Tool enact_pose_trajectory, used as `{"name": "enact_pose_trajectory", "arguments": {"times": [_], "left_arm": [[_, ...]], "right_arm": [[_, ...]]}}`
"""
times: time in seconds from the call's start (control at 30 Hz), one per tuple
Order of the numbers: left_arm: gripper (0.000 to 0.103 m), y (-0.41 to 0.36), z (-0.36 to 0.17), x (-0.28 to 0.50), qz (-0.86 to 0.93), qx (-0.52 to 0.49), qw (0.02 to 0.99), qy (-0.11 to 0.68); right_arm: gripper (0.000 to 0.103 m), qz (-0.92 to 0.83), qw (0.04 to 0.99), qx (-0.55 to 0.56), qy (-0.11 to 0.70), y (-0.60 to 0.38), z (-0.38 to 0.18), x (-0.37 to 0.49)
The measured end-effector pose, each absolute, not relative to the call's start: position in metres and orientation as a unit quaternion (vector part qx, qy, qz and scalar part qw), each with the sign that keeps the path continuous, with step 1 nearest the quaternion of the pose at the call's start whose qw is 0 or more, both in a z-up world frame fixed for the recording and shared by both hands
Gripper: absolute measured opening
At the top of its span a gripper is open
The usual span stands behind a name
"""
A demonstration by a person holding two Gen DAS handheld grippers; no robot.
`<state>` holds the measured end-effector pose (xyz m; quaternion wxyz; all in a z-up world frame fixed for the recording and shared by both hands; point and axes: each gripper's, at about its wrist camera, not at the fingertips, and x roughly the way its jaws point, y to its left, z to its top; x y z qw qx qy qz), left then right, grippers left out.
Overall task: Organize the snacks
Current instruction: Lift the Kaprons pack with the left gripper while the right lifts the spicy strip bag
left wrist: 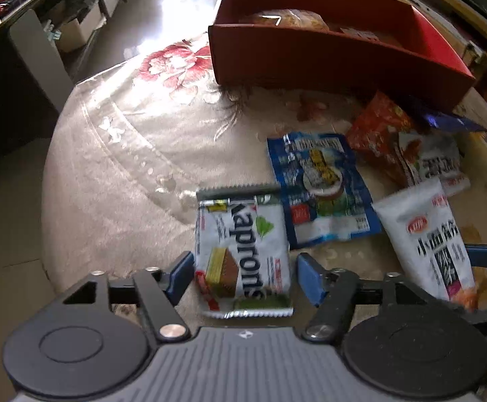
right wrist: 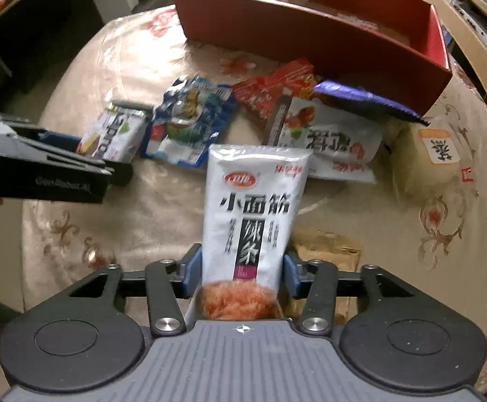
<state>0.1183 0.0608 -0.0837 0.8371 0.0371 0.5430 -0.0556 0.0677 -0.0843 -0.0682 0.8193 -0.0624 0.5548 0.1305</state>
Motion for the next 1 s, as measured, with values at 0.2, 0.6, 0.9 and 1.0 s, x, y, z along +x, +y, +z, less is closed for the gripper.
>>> {"name": "enact_pose_trajectory", "arguments": {"times": [0.2,0.6,0.9,1.0], "left_arm": [[0.076,0.060,-0.087,0.126,-0.044,0.032,0.841,0.539],[0.058,0.060,-0.081,0.112,-0.044,0.026,0.842,0.538],[0.058,0.059,-0.073,0.092,-0.066,0.016,0.842,0.535],[0.058,0.057,-0.079,0.087,-0.065,0.026,0.838,0.541]], "right_arm": [[0.077,0.126,0.826,-0.070,0.546,-0.079,-0.075,0.084],[0.047,0.121,0.830,-0.100,0.535,-0.076,-0.064,0.070],[0.046,0.134,0.842,-0.081,0.516,-0.084,-0.046,0.057],[0.046,0.139,0.837,-0.084,0.523,-0.082,-0.052,0.054]]}}
